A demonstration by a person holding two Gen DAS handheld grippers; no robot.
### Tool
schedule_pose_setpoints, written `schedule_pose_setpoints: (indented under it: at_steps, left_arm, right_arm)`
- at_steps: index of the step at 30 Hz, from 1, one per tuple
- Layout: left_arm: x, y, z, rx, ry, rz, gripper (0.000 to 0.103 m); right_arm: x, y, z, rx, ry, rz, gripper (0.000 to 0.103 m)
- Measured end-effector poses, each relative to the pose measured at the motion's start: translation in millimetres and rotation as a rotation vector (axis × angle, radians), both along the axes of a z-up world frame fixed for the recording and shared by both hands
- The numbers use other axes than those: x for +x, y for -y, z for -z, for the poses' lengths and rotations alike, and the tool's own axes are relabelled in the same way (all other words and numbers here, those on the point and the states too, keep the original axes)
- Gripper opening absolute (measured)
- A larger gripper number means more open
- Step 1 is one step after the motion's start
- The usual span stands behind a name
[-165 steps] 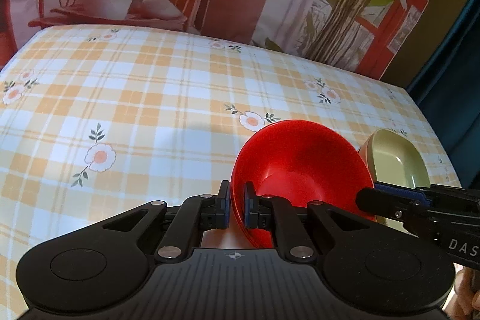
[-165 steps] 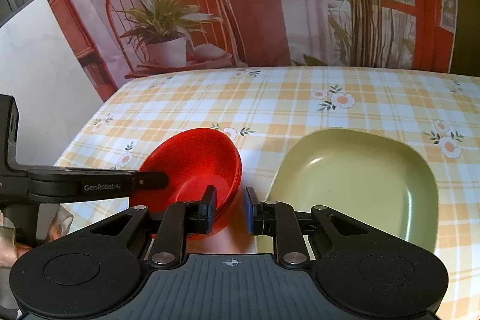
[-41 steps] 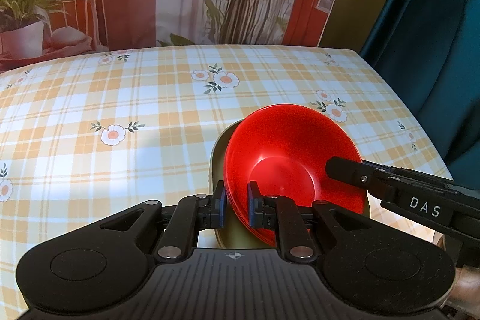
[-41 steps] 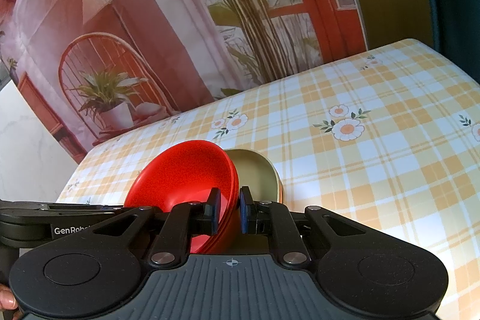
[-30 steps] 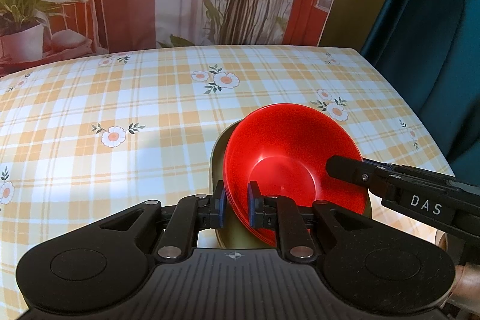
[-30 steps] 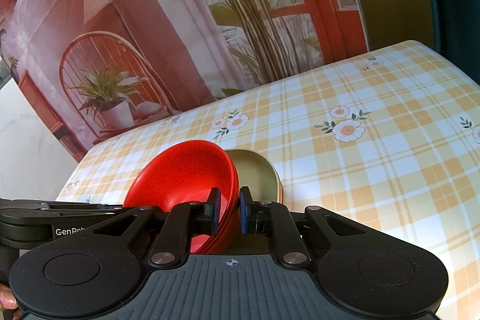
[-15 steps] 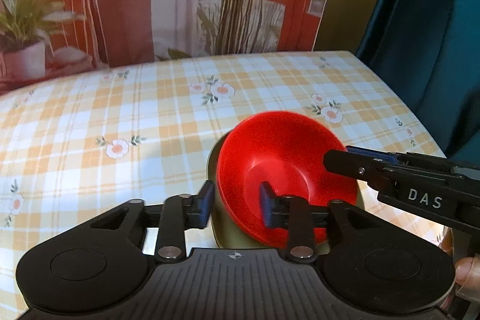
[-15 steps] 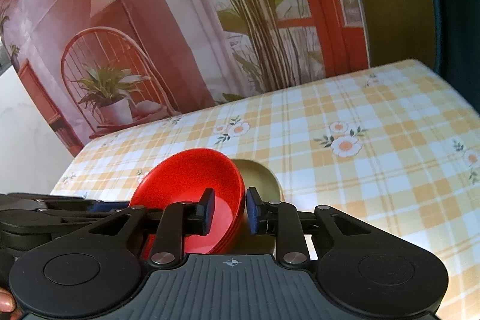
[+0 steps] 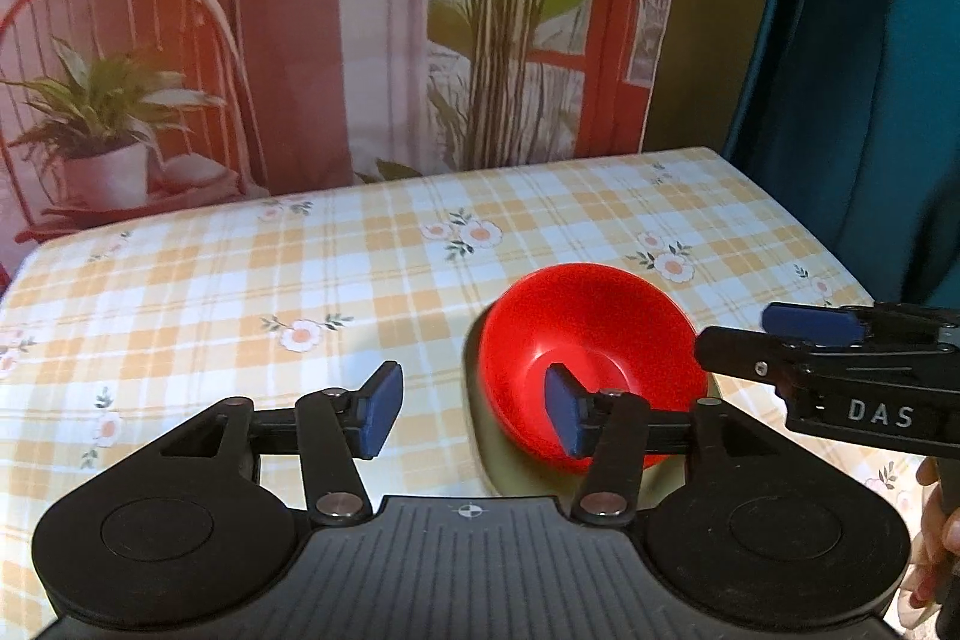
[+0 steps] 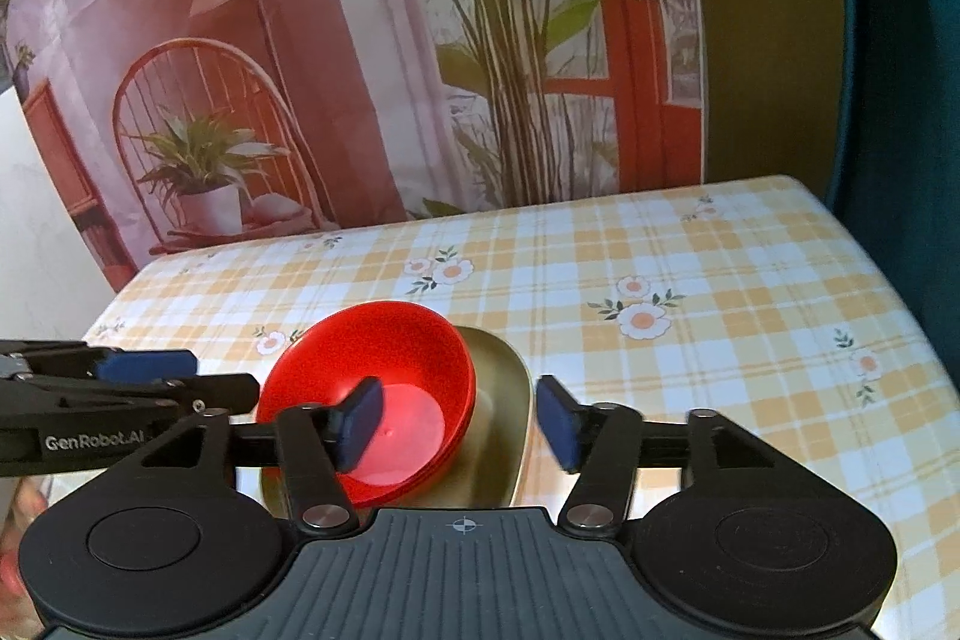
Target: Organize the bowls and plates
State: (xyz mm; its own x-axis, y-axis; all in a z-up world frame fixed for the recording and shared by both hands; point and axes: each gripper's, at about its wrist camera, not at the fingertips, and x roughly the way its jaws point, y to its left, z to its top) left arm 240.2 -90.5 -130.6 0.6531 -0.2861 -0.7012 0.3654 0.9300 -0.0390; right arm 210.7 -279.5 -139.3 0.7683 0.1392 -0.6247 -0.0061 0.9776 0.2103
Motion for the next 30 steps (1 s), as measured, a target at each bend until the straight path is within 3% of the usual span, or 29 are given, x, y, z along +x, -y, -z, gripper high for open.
schedule_pose_setpoints:
  at_steps: [4, 6, 10, 23, 30]
  left_arm:
    - [-14, -10, -13, 0.002, 0.052, -0.017, 0.08]
    - [-24, -15, -22, 0.009, 0.088, -0.029, 0.093]
    - [-42, -28, -41, 0.024, 0.151, -0.071, 0.103]
    - [-102, -70, -93, -0.014, 0.248, -0.192, 0.103]
    - [-130, -84, -114, -0.021, 0.308, -0.24, 0.103]
  right_arm:
    - [-13, -8, -13, -0.019, 0.018, -0.007, 0.077]
    - [-21, -13, -22, -0.033, 0.033, -0.009, 0.091]
    - [-37, -24, -40, -0.049, 0.062, -0.012, 0.102]
    - [-92, -50, -94, -0.075, 0.145, 0.003, 0.103]
    - [-115, -58, -107, -0.093, 0.161, 0.026, 0.103]
